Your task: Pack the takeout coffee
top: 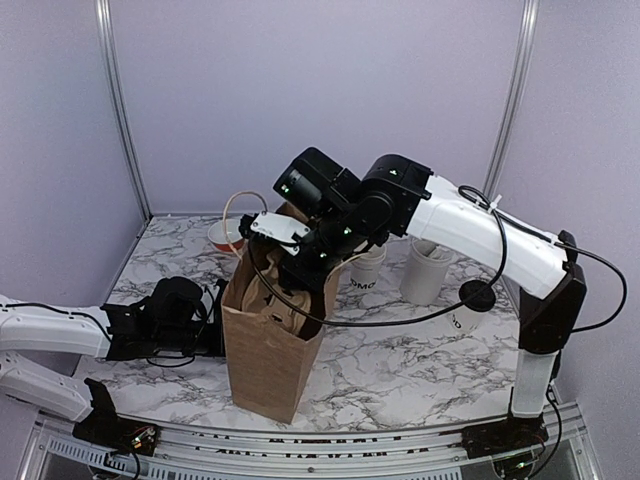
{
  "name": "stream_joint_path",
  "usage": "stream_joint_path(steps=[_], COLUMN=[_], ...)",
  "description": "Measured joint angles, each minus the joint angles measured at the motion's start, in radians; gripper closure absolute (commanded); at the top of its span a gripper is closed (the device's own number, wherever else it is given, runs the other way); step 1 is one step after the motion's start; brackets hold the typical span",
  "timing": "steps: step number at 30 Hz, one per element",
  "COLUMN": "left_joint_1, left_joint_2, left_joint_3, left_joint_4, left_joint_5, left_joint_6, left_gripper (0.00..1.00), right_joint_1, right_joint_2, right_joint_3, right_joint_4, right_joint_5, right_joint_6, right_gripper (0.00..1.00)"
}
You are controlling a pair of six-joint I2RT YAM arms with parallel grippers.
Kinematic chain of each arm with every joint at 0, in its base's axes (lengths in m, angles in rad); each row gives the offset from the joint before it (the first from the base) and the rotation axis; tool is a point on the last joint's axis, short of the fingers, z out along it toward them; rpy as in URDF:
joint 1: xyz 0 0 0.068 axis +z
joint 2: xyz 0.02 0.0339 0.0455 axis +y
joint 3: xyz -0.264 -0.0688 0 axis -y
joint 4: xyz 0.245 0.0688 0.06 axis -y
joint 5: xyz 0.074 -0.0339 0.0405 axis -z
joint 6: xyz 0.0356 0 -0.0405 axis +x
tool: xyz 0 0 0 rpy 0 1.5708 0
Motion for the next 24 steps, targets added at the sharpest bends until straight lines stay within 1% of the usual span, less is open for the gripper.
stream_joint_path(steps=[10,12,17,24], left_joint_1=[0.000,0.000,0.000,0.000], left_joint_2=[0.003,0.003,0.003,0.003], left_joint_3=[0.000,0.000,0.000,0.000], left_joint_4=[-0.003,-0.003,-0.004,-0.005], left_joint_5=[-0.005,-0.005,-0.005,-0.005], left_joint_6=[0.000,0.000,0.000,0.004], left_gripper=[0.62,0.62,0.62,0.62], right_joint_1=[0.004,0.004,0.005,0.005], right_joint_2=[0.000,0.000,0.000,0.000], right_joint_3=[0.002,0.002,0.002,0.002], right_joint_4=[0.001,0.000,0.000,0.000], right_joint_5=[0.018,0.023,0.030,0.037], right_joint_6=[0.000,0.000,-0.001,-0.003], right_gripper=[0.80,0.77,0.65,0.57])
